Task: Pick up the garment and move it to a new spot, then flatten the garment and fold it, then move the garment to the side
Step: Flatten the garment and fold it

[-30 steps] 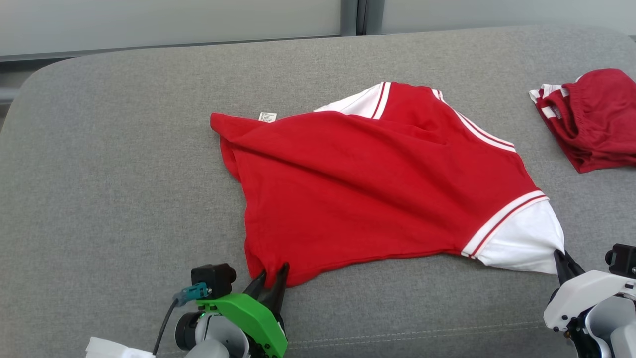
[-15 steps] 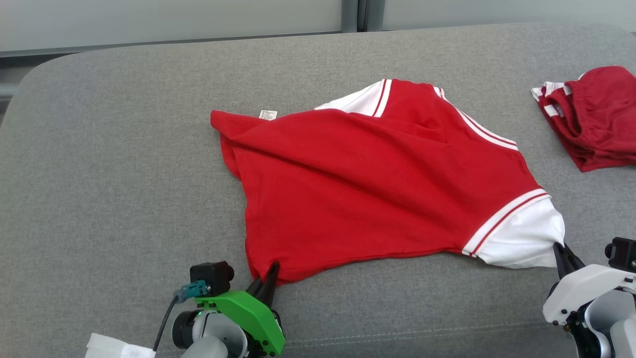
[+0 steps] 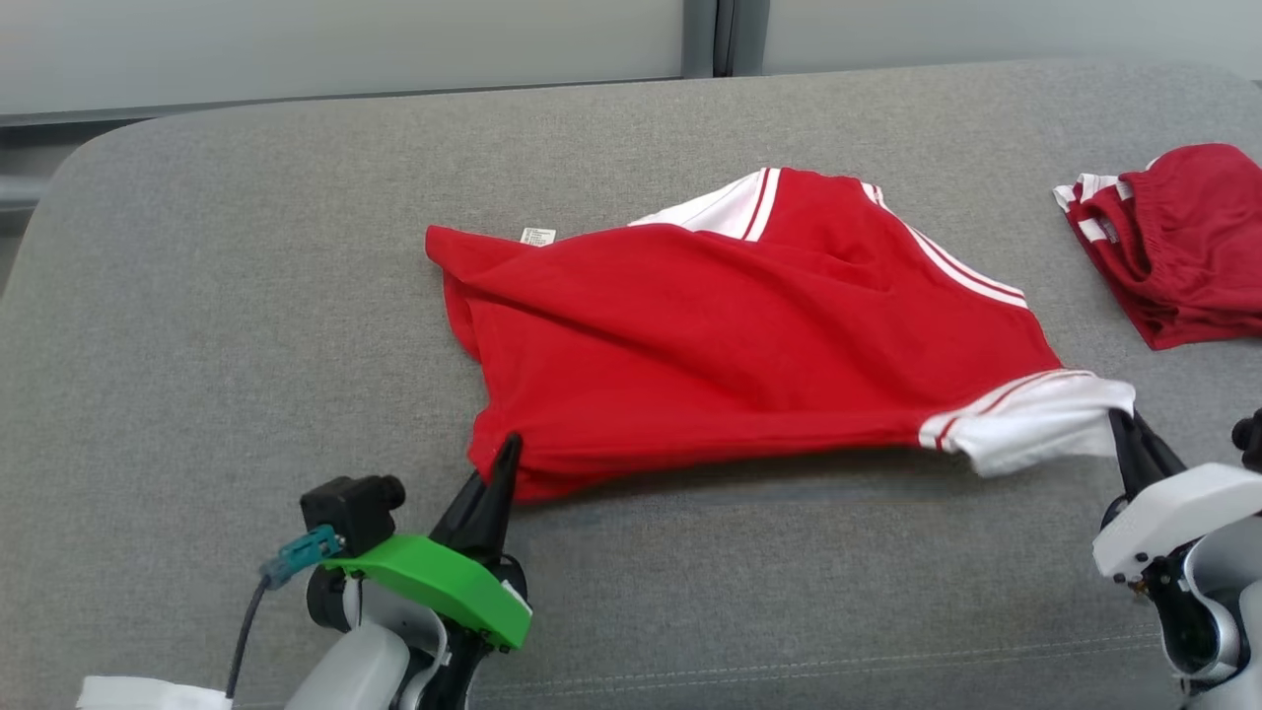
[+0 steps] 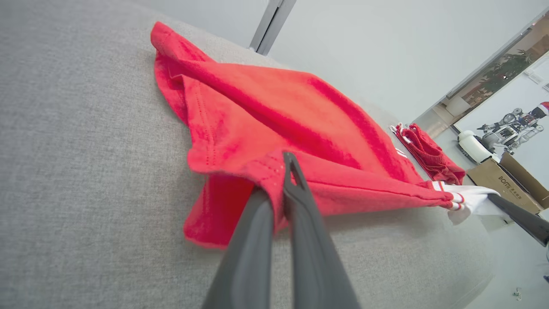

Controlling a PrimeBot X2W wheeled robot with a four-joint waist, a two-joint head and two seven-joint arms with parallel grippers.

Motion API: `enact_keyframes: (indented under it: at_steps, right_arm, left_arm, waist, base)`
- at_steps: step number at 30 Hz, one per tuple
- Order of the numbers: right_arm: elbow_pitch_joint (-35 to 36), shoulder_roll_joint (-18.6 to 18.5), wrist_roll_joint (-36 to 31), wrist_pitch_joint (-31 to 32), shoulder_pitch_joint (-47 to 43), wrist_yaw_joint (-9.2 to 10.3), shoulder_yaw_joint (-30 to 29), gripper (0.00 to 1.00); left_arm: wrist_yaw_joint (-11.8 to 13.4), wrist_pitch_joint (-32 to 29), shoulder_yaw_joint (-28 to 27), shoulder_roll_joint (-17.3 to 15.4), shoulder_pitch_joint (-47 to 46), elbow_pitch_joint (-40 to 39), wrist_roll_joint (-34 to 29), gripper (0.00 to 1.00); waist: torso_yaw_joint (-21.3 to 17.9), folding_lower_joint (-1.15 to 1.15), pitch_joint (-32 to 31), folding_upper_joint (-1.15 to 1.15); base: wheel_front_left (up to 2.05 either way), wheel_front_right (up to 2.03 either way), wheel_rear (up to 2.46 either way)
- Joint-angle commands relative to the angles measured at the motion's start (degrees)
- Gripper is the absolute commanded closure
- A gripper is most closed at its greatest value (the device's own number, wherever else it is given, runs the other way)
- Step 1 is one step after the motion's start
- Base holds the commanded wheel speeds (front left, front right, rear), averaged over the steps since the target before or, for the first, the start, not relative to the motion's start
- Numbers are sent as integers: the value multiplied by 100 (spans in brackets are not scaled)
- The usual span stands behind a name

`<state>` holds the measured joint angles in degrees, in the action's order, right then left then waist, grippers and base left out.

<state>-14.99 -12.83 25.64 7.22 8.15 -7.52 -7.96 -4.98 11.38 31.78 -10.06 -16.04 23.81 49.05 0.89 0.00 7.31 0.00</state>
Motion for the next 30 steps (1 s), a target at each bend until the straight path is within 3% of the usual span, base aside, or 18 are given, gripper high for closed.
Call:
enact_keyframes:
  at_steps: [1,15,30]
  right_arm:
    - [68,-29,60,21,83,7,7,100]
    - [1193,-405,703,880,1035,5,159,100]
    - [1092,-732,338,1740,3031,4,904,100]
  left_arm:
    - [-11,39,-29,-66,57,-44,11,100]
    - [118,-779,-252,-760,-729,-1613,33,100]
    - [114,-2215,-688,-1220,-2568,-1857,607,100]
  waist:
    - [-2,0,-11,0]
    - [-83,0,-501,0]
    - [-325,0,-929,0]
  base:
    - [0,0,0]
    - [0,0,0]
    - [0,0,0]
